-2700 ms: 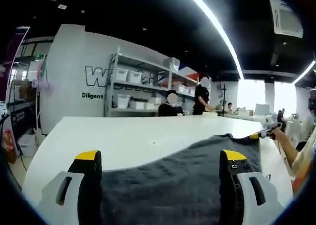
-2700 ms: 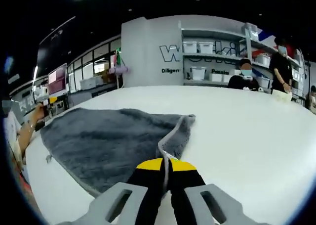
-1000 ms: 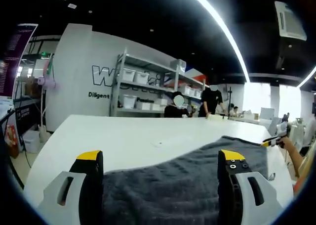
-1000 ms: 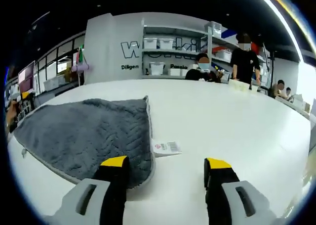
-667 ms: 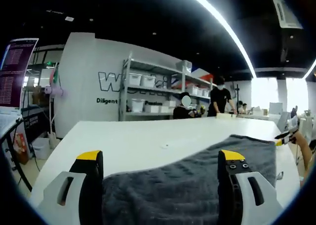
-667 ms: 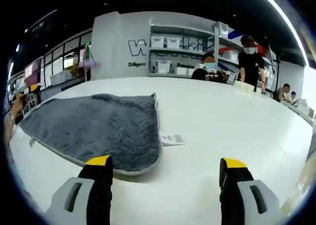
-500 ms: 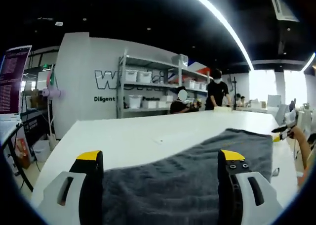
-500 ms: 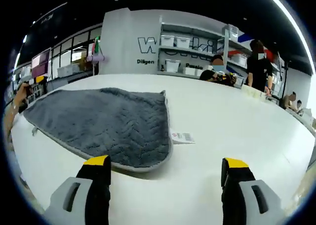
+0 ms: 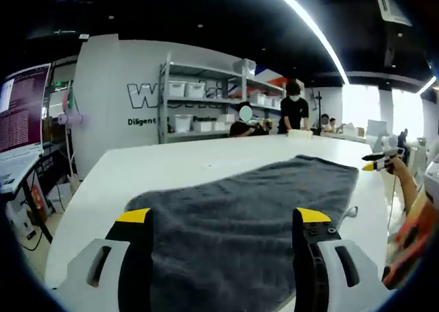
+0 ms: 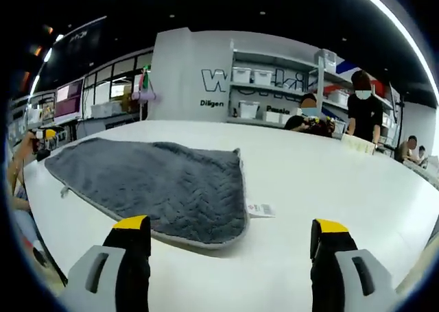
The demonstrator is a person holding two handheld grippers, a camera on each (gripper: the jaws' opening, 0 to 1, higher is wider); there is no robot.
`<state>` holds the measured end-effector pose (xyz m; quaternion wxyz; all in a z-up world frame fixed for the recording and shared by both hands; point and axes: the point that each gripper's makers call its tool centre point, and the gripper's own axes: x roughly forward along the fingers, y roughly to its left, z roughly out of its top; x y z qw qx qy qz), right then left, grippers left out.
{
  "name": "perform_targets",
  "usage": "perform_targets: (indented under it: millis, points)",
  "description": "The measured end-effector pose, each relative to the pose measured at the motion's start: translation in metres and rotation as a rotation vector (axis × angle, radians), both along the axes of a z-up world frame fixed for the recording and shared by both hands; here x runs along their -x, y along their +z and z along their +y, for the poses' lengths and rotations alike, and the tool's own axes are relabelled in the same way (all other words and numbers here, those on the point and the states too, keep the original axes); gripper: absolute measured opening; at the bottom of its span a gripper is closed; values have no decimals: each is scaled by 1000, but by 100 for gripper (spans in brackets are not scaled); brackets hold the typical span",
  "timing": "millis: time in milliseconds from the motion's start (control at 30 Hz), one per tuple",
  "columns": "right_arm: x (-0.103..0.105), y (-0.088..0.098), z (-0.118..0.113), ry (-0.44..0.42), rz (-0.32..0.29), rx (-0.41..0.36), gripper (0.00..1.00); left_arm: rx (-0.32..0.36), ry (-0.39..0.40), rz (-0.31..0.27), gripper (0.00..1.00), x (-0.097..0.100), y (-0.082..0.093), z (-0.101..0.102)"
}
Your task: Fold the towel on the table until its edges align and the towel forms a compact rectangular stack.
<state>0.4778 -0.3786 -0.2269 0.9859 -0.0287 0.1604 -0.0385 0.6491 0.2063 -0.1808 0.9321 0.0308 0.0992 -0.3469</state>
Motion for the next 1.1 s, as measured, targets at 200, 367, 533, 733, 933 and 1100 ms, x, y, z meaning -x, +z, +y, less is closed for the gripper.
perform_targets:
  millis: [200,367,533,733,933,1100]
  points:
    - [0,4,8,23,-24,15,97,-21,-24,46,61,22,-17,2]
    - [2,4,12,30,-30,20,96,-81,-5,128,54,26,-47,2]
    - [9,4,18,29,-16,30,94,-106,-21,180,39,33,-70,-9]
    - [12,8,28,51,-18,48,93,-106,56,261,19,30,-85,-1]
    - [9,10,28,53,-27,45,93,-116,48,248,6,33,-89,1]
    - [9,7,36,73,-20,24,92,-111,47,234,4,37,-90,3]
